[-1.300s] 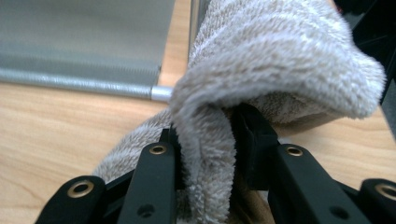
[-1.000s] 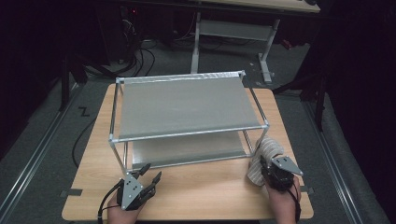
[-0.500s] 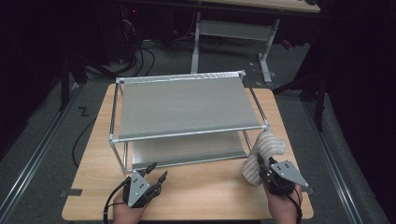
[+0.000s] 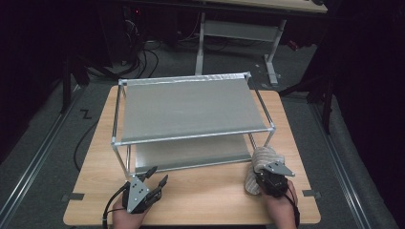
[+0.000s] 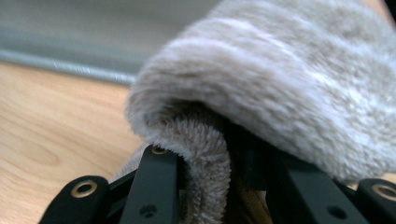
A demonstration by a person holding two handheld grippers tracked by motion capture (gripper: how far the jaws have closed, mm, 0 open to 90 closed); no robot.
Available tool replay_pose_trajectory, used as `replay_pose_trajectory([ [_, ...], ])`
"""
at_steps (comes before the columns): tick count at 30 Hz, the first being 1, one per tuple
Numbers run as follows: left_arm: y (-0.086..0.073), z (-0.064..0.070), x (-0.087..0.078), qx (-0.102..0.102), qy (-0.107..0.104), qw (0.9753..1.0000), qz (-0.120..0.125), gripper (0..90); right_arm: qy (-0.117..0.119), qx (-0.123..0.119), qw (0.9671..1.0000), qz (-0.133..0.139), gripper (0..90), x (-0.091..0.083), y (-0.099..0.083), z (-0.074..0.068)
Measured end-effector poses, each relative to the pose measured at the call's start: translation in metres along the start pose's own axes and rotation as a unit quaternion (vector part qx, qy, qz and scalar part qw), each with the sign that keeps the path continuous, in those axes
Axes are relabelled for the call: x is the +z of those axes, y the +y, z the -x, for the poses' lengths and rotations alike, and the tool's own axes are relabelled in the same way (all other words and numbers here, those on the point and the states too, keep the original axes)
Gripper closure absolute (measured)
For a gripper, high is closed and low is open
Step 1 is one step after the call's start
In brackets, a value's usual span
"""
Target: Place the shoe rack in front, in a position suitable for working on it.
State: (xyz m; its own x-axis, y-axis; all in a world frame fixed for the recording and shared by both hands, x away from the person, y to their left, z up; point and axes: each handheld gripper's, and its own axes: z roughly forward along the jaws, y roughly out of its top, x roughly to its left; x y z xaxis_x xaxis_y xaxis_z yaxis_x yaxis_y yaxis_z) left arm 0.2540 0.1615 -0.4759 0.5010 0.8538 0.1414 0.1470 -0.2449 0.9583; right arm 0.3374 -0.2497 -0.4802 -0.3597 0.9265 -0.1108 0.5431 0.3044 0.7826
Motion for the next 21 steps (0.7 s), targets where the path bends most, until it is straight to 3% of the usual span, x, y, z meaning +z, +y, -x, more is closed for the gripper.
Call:
replay_pose_trajectory([
  [5,0.0,0.0,-0.001,-0.001,0.001,1.0,-0.001,52.2,0.007,-0.011,0.9998,-0.015,71.0,0.006,-0.001,-0.004],
  [11,-0.003,-0.003,-0.008,-0.003,0.012,0.9999,-0.003,52.2,0.009,-0.023,0.9984,0.051,71.4,-0.01,0.019,-0.014],
  [12,-0.003,-0.003,-0.008,-0.003,0.012,0.9999,-0.003,52.2,0.009,-0.023,0.9984,0.051,71.4,-0.01,0.019,-0.014],
  [13,-0.004,-0.004,-0.011,-0.003,0.018,0.9998,-0.004,52.2,0.004,-0.026,0.9957,0.088,71.5,-0.018,0.031,-0.017],
  [16,-0.007,-0.005,-0.017,-0.005,0.028,0.9996,-0.007,52.2,-0.005,-0.028,0.9907,0.133,71.6,-0.027,0.044,-0.019],
  [19,-0.009,-0.008,-0.022,-0.009,0.036,0.9993,-0.008,52.2,-0.011,-0.026,0.985,0.17,71.7,-0.034,0.055,-0.021],
  [21,-0.01,-0.009,-0.024,-0.01,0.039,0.9991,-0.009,52.2,-0.01,-0.024,0.9837,0.178,71.6,-0.033,0.059,-0.021],
])
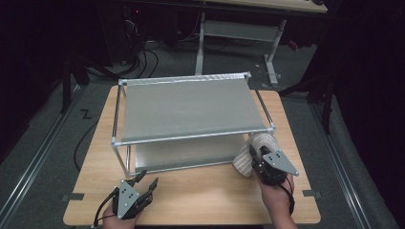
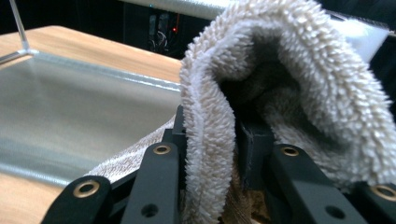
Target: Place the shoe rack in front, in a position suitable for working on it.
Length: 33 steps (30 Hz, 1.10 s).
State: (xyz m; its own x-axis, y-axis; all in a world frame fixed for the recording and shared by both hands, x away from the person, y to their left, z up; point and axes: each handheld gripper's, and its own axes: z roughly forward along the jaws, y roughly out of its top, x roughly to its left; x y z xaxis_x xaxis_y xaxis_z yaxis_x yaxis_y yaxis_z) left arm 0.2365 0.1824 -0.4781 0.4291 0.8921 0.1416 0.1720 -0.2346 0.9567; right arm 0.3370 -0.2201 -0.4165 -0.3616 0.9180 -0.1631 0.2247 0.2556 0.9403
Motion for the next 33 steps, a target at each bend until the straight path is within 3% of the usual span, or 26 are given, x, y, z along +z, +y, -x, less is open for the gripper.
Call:
replay_pose_trajectory([
  [5,0.0,-0.001,-0.003,0.001,0.003,1.0,0.0,52.2,0.002,0.012,0.9995,-0.028,71.6,0.016,-0.008,0.004],
  [6,0.0,-0.001,-0.004,0.001,0.003,1.0,0.001,52.2,0.005,0.016,0.9985,-0.053,71.5,0.024,-0.019,0.005],
  [9,0.001,-0.001,-0.003,0.002,0.001,1.0,0.003,52.2,0.007,0.02,0.9972,-0.071,71.6,0.028,-0.026,0.006],
  [10,0.001,0.0,-0.002,0.001,-0.001,1.0,0.004,52.2,0.011,0.026,0.9954,-0.092,71.5,0.03,-0.034,0.008],
  [16,0.007,0.005,0.009,0.003,-0.021,0.9997,0.009,52.2,0.02,0.036,0.9901,-0.134,71.3,0.029,-0.053,0.011],
  [17,0.009,0.007,0.014,0.005,-0.029,0.9995,0.011,52.2,0.021,0.046,0.9868,-0.154,71.2,0.026,-0.061,0.017],
  [19,0.01,0.008,0.015,0.006,-0.032,0.9994,0.012,52.2,0.016,0.048,0.9858,-0.16,71.2,0.024,-0.064,0.019],
  [21,0.012,0.011,0.02,0.01,-0.041,0.999,0.013,52.2,0.005,0.052,0.9845,-0.168,71.1,0.018,-0.069,0.026],
  [26,0.016,0.014,0.026,0.012,-0.052,0.9985,0.015,52.1,-0.052,0.053,0.9835,-0.165,71.2,-0.001,-0.073,0.051],
  [30,0.016,0.013,0.022,0.01,-0.046,0.9988,0.016,52.0,-0.102,0.064,0.9805,-0.156,71.7,-0.01,-0.072,0.07],
  [33,0.016,0.011,0.016,0.006,-0.038,0.9991,0.016,52.0,-0.114,0.075,0.9798,-0.146,71.7,-0.011,-0.071,0.082],
])
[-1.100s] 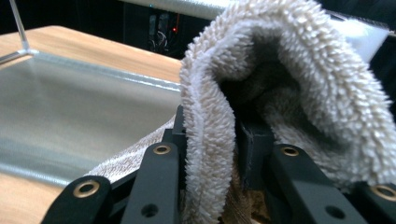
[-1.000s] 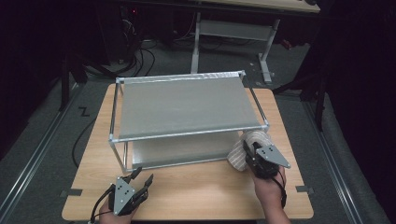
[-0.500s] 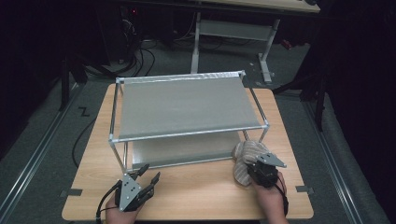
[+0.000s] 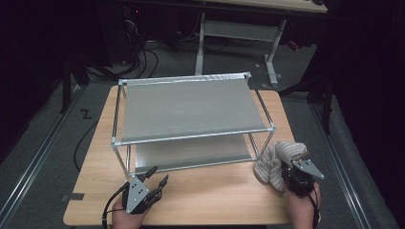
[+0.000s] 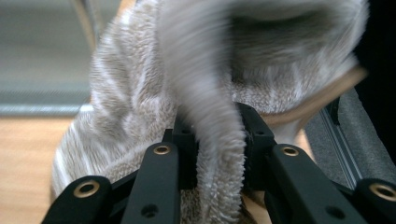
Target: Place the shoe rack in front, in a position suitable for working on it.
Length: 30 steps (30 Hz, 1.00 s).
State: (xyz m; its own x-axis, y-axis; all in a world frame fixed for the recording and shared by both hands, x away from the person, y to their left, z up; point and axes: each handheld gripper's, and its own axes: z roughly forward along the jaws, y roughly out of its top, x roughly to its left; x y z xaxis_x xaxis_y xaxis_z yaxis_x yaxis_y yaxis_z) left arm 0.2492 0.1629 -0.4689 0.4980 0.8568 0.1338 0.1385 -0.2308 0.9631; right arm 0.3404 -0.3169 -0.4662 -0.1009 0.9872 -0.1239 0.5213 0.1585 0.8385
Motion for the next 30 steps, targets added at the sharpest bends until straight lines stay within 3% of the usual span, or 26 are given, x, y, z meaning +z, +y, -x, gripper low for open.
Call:
replay_pose_trajectory([
  [6,0.006,-0.004,-0.012,-0.003,0.014,0.9999,0.008,51.9,0.003,0.002,0.9997,0.022,71.7,0.008,0.014,0.002],
  [8,0.016,-0.009,-0.019,-0.013,0.023,0.9995,0.017,51.9,0.013,-0.005,0.9992,0.037,71.5,0.015,0.026,-0.004],
  [13,0.039,-0.017,-0.024,-0.01,0.042,0.9987,0.029,52.0,0.035,-0.028,0.9978,0.048,71.3,0.029,0.044,-0.019],
  [17,0.056,-0.023,-0.022,-0.011,0.05,0.998,0.038,52.0,0.058,-0.042,0.9957,0.058,71.0,0.031,0.047,-0.028],
  [21,0.068,-0.025,-0.017,-0.009,0.054,0.9974,0.046,52.0,0.064,-0.039,0.9951,0.064,71.0,0.034,0.052,-0.027],
  [26,0.074,-0.026,-0.01,-0.007,0.06,0.9971,0.046,52.1,0.071,-0.038,0.9951,0.057,71.5,0.042,0.054,-0.027],
  [30,0.076,-0.03,-0.007,-0.012,0.065,0.9968,0.045,52.3,0.082,-0.043,0.994,0.058,71.8,0.039,0.051,-0.029],
])
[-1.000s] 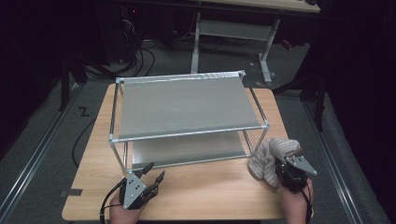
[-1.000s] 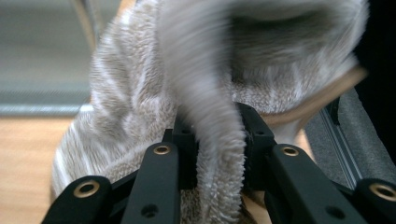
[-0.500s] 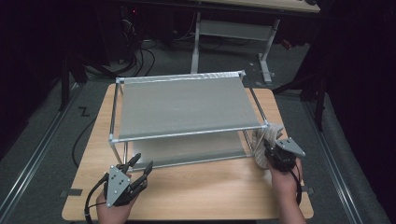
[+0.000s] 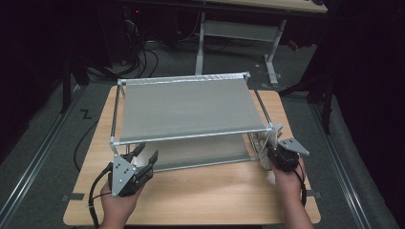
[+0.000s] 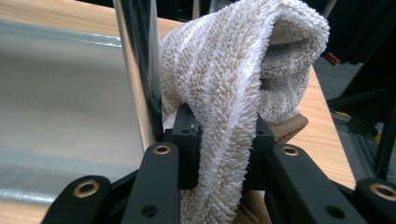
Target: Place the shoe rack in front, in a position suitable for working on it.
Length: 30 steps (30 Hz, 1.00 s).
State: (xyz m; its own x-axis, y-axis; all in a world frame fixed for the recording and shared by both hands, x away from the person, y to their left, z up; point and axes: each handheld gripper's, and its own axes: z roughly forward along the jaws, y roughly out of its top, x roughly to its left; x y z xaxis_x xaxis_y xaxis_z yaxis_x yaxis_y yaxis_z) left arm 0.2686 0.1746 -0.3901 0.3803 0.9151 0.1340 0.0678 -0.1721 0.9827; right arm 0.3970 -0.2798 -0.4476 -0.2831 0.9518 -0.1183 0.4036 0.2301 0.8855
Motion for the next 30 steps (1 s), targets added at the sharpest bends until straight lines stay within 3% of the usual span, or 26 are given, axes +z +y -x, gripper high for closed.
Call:
replay_pose_trajectory([
  [9,0.0,-0.018,0.008,-0.014,0.012,0.9998,-0.006,53.7,0.022,-0.029,0.9993,0.005,71.7,-0.013,-0.003,-0.019],
  [17,0.002,-0.036,0.025,-0.018,0.025,0.9994,-0.016,54.0,0.034,-0.034,0.9988,0.001,71.9,-0.001,0.004,-0.025],
  [22,0.002,-0.048,0.04,-0.01,0.041,0.9988,-0.024,54.3,0.051,-0.052,0.9973,0.008,72.0,-0.011,0.001,-0.038],
  [26,0.0,-0.06,0.051,-0.015,0.046,0.9986,-0.023,54.5,0.065,-0.066,0.9956,0.011,71.9,-0.023,-0.004,-0.05],
  [30,-0.003,-0.064,0.05,-0.018,0.057,0.9979,-0.025,54.2,0.071,-0.079,0.9942,0.014,71.9,-0.026,-0.005,-0.059],
])
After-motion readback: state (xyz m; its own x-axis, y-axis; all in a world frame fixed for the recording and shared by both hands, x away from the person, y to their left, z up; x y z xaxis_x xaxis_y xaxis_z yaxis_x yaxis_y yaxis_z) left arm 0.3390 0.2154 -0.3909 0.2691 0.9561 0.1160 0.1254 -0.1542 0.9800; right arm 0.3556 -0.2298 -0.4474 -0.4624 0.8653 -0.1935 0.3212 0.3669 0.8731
